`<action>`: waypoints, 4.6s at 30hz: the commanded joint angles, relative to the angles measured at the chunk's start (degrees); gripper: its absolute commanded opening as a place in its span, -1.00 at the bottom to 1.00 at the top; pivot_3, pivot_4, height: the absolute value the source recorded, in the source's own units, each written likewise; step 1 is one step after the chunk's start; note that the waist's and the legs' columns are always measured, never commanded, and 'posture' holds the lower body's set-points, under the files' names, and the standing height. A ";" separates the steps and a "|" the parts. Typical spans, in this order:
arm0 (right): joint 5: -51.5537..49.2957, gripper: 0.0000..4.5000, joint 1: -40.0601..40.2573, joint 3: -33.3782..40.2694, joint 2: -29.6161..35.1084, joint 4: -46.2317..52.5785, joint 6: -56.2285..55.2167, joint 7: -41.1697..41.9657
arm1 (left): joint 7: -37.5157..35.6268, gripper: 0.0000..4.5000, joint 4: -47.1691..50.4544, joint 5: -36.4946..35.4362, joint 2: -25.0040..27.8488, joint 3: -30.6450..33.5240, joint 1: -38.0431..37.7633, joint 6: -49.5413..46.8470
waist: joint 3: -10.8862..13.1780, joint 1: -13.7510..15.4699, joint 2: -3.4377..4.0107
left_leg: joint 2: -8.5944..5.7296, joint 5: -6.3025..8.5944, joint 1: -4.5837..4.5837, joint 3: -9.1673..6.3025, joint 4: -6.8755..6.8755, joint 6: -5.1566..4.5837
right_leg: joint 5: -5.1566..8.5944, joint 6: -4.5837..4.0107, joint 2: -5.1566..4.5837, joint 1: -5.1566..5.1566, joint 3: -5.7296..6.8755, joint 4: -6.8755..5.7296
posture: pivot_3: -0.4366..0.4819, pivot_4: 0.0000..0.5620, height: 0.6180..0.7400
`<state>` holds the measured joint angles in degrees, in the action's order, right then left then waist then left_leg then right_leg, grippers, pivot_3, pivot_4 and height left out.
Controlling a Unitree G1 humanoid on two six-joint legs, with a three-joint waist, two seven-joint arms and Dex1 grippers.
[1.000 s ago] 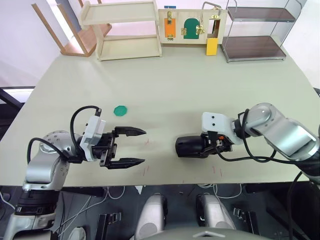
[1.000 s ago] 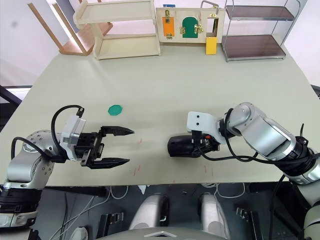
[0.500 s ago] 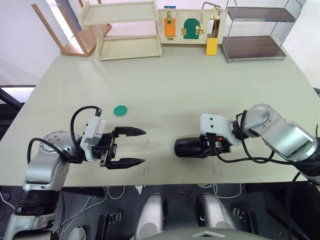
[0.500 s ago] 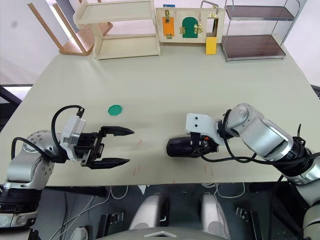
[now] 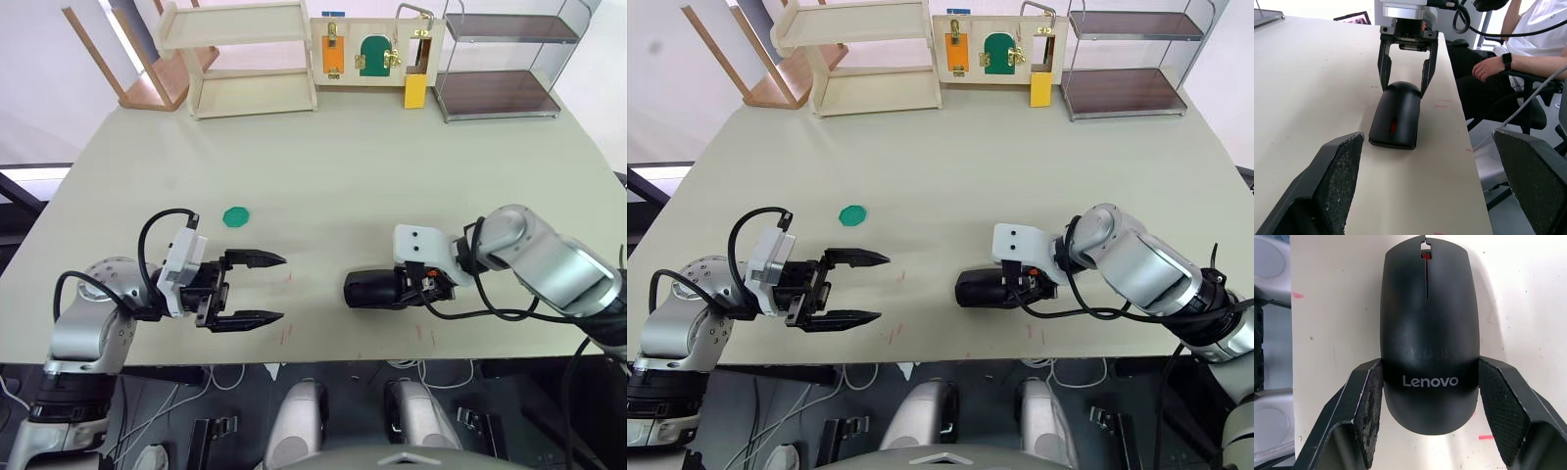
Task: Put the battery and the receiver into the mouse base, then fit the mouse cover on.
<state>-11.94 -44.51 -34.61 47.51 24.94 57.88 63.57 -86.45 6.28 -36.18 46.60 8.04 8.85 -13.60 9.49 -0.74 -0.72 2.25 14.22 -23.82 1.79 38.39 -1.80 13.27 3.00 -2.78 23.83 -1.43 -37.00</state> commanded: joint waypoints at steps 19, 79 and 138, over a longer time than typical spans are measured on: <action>1.34 0.29 -0.83 -0.54 0.39 0.38 -1.57 0.50 | -0.15 1.00 2.90 -0.90 0.42 0.55 -0.56 -0.41 | 0.00 -0.02 0.00 | 0.00 0.00 0.00 0.00 0.00 0.00 | 0.00 0.00 0.00 0.01 0.00 0.00 | -0.05 -0.47 1.00; 4.94 0.10 2.09 -2.96 -16.58 -7.11 -6.85 -9.18 | -0.68 1.00 2.33 -0.60 1.43 1.23 -1.84 0.16 | -0.01 0.02 -0.03 | 0.00 0.00 0.03 -0.01 0.01 0.00 | 0.00 0.00 0.01 -0.01 0.02 -0.07 | -0.05 -0.47 1.00; -3.84 0.10 42.45 28.42 -23.79 -23.95 -66.78 -10.12 | 2.80 1.00 1.39 0.04 -0.57 1.85 -3.15 0.63 | -0.04 -0.03 -0.14 | 0.03 -0.03 0.42 0.11 0.02 0.03 | 0.02 -0.01 0.08 -0.17 -0.18 -0.41 | -0.05 -0.47 1.00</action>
<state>-15.90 -3.24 -8.97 22.62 0.64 -7.69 54.67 -85.24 6.40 -36.11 46.70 8.40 6.89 -13.94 9.45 -0.77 -0.86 2.28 14.20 -23.40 1.91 38.42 -1.77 13.29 2.99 -2.70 23.66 -1.62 -37.41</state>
